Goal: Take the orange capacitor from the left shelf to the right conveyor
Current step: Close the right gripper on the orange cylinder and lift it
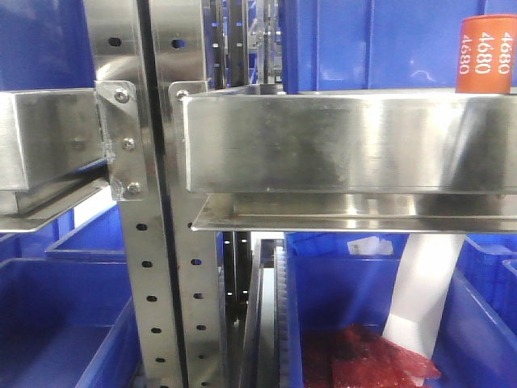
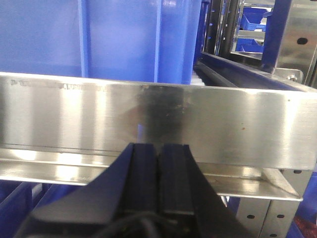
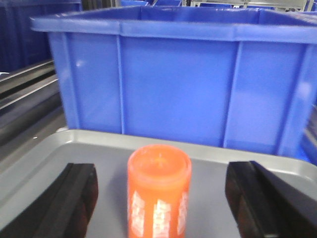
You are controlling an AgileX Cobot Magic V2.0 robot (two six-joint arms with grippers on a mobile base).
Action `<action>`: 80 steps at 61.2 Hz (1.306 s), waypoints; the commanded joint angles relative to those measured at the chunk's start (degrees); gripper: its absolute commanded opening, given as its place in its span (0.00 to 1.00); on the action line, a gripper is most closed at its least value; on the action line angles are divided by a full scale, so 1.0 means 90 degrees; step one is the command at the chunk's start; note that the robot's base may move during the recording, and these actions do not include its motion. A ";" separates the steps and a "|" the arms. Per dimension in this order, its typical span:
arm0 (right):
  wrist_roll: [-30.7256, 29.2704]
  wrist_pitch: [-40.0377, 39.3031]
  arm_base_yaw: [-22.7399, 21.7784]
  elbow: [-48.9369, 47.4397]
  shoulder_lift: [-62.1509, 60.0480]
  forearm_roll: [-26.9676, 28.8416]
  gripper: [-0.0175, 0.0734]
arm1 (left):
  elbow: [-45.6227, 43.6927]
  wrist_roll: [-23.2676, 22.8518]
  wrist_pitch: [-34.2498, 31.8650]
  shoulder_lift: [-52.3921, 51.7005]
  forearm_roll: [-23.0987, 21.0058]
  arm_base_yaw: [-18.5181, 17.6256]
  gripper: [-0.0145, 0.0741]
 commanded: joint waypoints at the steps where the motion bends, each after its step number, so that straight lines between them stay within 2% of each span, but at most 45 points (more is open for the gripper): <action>1: 0.0009 -0.1050 0.0006 -0.0314 0.0338 0.0000 0.88 | -0.0030 -0.0009 -0.0549 -0.0072 -0.0011 -0.0043 0.02; 17: 0.0023 -0.1700 0.0000 -0.0509 0.1420 0.0000 0.88 | -0.0030 -0.0009 -0.0549 -0.0072 -0.0011 -0.0043 0.02; 35: 0.0301 -0.2045 0.0000 -0.0551 0.1982 0.0000 0.86 | -0.0030 -0.0009 -0.0549 -0.0072 -0.0011 -0.0043 0.02; 41: 0.0301 -0.2006 0.0000 -0.0551 0.1984 0.0000 0.76 | -0.0030 -0.0009 -0.0549 -0.0072 -0.0011 -0.0043 0.02; 49: 0.0301 -0.1954 0.0000 -0.0538 0.1978 0.0000 0.45 | -0.0030 -0.0009 -0.0549 -0.0072 -0.0011 -0.0043 0.02; 53: 0.0301 -0.1948 0.0000 -0.0538 0.1947 -0.0012 0.33 | -0.0030 -0.0009 -0.0549 -0.0072 -0.0011 -0.0043 0.02; 57: 0.0301 -0.1927 0.0000 -0.0538 0.1849 -0.0014 0.25 | -0.0030 -0.0009 -0.0549 -0.0072 -0.0011 -0.0043 0.02; 65: 0.0301 -0.1647 0.0000 -0.0538 0.1427 -0.0045 0.25 | -0.0030 -0.0009 -0.0549 -0.0072 -0.0011 -0.0043 0.02; 73: 0.0295 -0.0859 -0.0034 -0.0538 0.0713 -0.0085 0.25 | -0.0030 -0.0009 -0.0549 -0.0072 -0.0011 -0.0043 0.02; 80: 0.0295 0.0101 -0.0200 -0.0538 0.0049 -0.0575 0.25 | -0.0030 -0.0009 -0.0549 -0.0072 -0.0011 -0.0043 0.02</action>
